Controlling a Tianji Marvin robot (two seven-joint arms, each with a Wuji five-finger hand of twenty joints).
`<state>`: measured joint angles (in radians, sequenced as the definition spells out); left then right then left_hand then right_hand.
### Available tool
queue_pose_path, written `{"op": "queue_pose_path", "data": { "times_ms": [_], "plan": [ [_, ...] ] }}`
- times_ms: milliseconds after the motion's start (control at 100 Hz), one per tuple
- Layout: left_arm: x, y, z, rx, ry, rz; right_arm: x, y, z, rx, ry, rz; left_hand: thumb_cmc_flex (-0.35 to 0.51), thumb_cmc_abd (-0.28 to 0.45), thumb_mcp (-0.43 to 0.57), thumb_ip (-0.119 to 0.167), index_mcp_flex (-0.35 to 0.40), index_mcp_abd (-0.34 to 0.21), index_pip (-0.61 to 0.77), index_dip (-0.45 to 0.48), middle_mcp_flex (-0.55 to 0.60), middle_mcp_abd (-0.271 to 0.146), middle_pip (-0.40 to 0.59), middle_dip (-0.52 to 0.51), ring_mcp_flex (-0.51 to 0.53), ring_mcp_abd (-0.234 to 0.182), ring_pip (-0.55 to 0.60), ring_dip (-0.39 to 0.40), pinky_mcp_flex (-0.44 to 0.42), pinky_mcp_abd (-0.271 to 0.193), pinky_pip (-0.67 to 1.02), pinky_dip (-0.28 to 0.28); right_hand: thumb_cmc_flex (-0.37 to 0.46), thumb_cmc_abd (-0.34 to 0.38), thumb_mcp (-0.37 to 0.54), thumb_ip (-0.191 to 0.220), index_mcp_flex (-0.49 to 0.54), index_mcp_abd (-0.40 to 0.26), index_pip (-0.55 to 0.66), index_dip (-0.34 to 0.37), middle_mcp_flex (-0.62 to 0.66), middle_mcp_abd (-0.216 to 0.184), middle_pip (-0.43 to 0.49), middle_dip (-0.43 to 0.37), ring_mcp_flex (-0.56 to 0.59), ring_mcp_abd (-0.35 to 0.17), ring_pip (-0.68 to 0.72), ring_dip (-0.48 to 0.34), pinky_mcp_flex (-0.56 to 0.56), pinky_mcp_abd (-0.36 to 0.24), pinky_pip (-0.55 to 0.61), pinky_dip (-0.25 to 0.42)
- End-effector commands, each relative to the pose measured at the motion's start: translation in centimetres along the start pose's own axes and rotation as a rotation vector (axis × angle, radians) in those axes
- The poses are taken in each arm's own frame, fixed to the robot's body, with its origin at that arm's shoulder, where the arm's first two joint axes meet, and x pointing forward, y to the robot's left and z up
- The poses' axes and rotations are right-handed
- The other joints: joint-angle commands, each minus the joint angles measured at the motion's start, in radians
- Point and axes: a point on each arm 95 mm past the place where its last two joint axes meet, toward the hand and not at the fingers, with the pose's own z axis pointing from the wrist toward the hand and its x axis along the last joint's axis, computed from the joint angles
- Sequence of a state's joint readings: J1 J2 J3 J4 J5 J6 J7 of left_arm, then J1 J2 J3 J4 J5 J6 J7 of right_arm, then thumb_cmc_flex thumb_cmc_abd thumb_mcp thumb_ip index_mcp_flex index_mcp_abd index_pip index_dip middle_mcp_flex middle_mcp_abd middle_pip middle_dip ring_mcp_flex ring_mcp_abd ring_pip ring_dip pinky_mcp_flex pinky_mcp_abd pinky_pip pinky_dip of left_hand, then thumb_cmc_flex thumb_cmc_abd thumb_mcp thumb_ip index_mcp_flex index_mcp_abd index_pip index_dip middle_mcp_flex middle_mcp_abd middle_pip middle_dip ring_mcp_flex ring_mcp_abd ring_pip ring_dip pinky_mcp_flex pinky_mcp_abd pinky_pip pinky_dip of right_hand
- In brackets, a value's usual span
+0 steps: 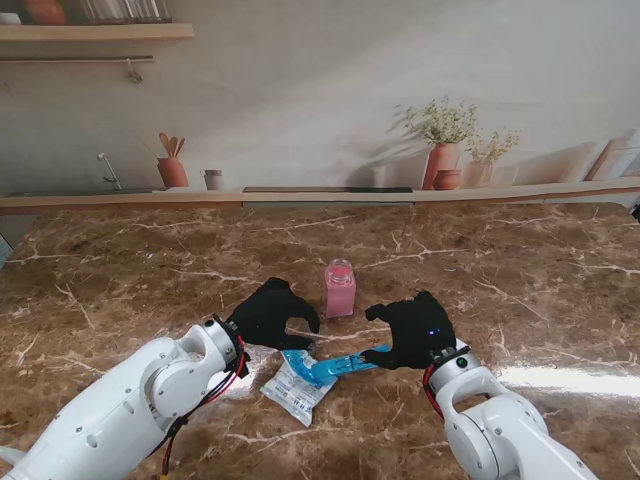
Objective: Fill the seasoning bottle
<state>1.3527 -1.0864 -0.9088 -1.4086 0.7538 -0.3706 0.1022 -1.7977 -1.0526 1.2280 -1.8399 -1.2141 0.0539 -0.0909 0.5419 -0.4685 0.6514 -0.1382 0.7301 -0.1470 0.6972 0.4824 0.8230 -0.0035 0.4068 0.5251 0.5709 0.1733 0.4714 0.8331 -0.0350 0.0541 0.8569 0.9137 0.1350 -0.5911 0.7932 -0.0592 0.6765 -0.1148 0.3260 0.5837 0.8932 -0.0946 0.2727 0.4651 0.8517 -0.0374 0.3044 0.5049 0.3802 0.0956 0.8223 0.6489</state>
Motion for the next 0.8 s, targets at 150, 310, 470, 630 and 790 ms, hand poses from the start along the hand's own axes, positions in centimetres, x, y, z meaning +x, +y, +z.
{"op": "queue_pose_path", "data": {
  "times_ms": [150,310,470,630,790],
  "plan": [
    [0.6,-0.9,0.0,0.237,-0.055,-0.097,0.0,-0.4,-0.5,0.013,-0.022,0.017,-0.067,-0.020,-0.020,0.031,0.015,0.002,0.068,0.068,-0.017,0.004,0.037,0.001,0.022,0.004,0.034,0.015,0.067,0.099,0.064,0.004,-0.015,-0.009,0.015,0.031,-0.016,0.011,0.014,-0.011,-0.001,0.005,0.000,-0.007,-0.012,0.004,-0.003,-0.015,-0.004,0.006,0.000,-0.023],
    [0.0,-1.4,0.0,0.356,-0.118,-0.193,0.1,-0.5,-0.6,0.021,-0.024,0.022,-0.104,-0.042,0.015,0.055,-0.097,0.018,0.121,0.185,-0.091,-0.012,0.050,0.036,0.017,0.002,0.044,0.030,0.098,0.127,0.110,-0.001,-0.008,-0.013,0.014,0.031,-0.013,0.011,0.015,-0.011,0.000,0.005,0.002,-0.005,-0.014,0.004,-0.003,-0.016,-0.004,0.007,0.001,-0.023],
    [-1.1,-1.2,0.2,0.376,-0.185,-0.282,0.1,-0.5,-0.5,0.018,-0.028,0.030,-0.106,-0.089,-0.012,0.041,-0.356,0.091,-0.012,0.179,-0.325,-0.029,-0.003,0.016,-0.113,-0.047,-0.050,-0.027,0.096,0.077,0.042,-0.083,-0.005,-0.015,0.013,0.031,-0.009,0.009,0.017,-0.011,0.008,0.005,0.008,-0.001,-0.011,0.003,-0.001,-0.014,-0.004,0.009,0.003,-0.022],
    [-2.4,-1.3,0.6,0.279,-0.209,-0.370,0.0,-0.5,-0.4,0.022,-0.024,0.033,-0.077,-0.103,-0.119,0.041,-0.517,0.206,-0.383,-0.152,-0.571,-0.028,-0.119,-0.139,-0.302,-0.127,-0.292,-0.310,0.025,-0.020,-0.134,-0.290,-0.001,-0.017,0.013,0.031,-0.008,0.011,0.019,-0.011,0.010,0.005,0.011,0.002,-0.011,0.004,0.002,-0.013,-0.006,0.010,0.005,-0.022],
    [-3.7,-1.4,1.4,0.165,-0.205,-0.464,0.1,-0.6,-0.3,0.024,-0.024,0.035,-0.060,-0.148,-0.155,0.030,-0.597,0.225,-0.671,-0.269,-0.663,-0.025,-0.303,-0.268,-0.457,-0.191,-0.395,-0.458,0.002,-0.102,-0.437,-0.496,0.001,-0.018,0.012,0.031,-0.007,0.010,0.019,-0.011,0.011,0.005,0.012,0.005,-0.013,0.004,0.002,-0.012,-0.008,0.011,0.005,-0.022]
  ]
}}
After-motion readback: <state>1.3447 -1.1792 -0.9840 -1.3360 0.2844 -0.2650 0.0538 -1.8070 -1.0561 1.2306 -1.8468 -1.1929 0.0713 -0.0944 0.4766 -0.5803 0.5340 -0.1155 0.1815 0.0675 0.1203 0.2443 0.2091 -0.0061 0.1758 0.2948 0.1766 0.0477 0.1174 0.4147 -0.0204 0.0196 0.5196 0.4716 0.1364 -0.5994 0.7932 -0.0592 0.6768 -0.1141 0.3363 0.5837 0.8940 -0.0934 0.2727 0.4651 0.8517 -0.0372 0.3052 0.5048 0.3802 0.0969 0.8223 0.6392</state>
